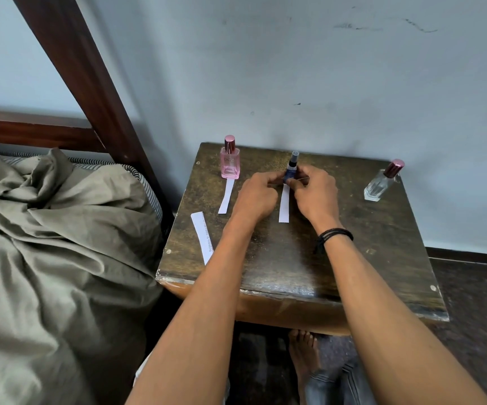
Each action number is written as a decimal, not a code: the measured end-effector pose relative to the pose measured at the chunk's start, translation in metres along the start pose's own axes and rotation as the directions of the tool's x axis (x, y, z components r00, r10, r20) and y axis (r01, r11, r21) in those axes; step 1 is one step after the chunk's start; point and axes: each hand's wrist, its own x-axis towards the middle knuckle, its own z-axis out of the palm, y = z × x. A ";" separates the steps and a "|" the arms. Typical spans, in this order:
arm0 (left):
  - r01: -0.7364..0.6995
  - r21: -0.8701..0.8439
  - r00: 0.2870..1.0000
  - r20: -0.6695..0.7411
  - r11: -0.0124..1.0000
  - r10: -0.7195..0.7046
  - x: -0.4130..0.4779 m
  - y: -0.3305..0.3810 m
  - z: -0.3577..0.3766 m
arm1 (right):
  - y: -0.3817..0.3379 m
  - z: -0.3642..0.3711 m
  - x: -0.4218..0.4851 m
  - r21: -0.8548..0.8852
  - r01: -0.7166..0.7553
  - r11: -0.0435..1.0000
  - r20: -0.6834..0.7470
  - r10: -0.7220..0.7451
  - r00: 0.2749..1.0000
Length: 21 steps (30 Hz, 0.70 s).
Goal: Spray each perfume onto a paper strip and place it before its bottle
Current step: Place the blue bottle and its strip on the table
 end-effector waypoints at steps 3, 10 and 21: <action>-0.006 0.020 1.000 0.005 1.000 0.005 0.001 0.000 0.001 | 0.001 0.000 0.000 -0.009 0.004 1.000 0.008 -0.004 1.000; -0.006 0.023 1.000 -0.004 1.000 0.006 0.004 -0.002 0.002 | 0.003 0.000 0.001 -0.009 0.012 1.000 0.020 -0.012 1.000; 0.027 0.022 1.000 -0.009 0.999 -0.027 0.013 -0.010 0.002 | 0.007 -0.002 0.007 0.033 -0.045 0.998 0.064 0.043 0.997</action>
